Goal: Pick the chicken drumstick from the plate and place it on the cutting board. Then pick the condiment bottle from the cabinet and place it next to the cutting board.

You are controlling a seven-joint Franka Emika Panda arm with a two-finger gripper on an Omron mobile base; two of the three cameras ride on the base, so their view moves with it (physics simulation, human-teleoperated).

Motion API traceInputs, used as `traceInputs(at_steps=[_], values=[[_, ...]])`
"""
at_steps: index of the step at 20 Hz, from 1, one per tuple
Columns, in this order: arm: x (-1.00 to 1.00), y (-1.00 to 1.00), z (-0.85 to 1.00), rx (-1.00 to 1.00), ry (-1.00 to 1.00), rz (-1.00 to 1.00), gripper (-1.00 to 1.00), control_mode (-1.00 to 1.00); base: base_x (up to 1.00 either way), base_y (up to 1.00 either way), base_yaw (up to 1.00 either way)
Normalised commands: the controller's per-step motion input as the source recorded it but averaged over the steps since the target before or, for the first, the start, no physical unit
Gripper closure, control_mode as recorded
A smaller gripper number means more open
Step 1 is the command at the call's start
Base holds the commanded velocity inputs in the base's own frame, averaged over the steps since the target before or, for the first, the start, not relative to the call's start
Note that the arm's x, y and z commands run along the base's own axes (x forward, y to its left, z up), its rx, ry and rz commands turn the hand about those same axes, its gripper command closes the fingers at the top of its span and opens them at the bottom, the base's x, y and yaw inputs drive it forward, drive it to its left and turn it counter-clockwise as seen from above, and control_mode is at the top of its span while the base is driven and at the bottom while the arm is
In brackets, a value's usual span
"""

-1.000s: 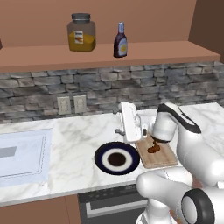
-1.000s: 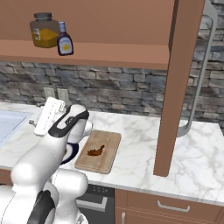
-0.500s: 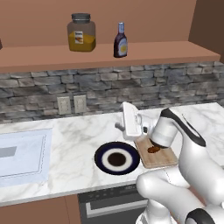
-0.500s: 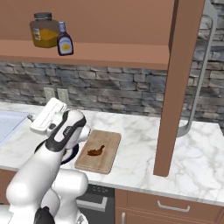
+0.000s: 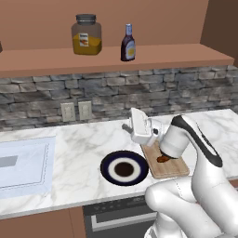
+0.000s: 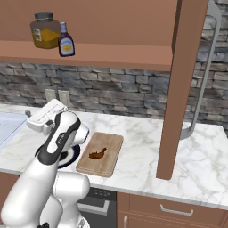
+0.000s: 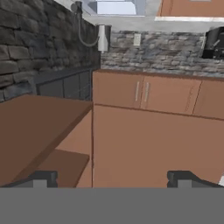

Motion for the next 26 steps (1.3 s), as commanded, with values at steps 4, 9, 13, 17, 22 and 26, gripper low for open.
traceInputs(at_steps=[4,9,13,17,22,26], values=[[0.00,0.00,0.08,-0.03,0.14,-0.04,-1.00,-1.00,0.00,0.00,0.00],[0.00,0.00,0.05,-0.05,0.11,-0.06,-1.00,-1.00,0.00,0.00,0.00],[0.01,0.00,0.10,-0.06,0.10,-0.05,-1.00,-1.00,0.00,0.00,0.00],[0.02,0.00,0.09,-0.06,0.07,-0.04,-1.00,-1.00,0.00,0.00,0.00],[0.01,0.04,0.05,-0.07,0.05,-0.04,-1.00,-1.00,0.00,0.00,0.00],[0.00,0.07,0.00,-0.07,0.02,-0.02,-1.00,-1.00,0.00,0.00,0.00]])
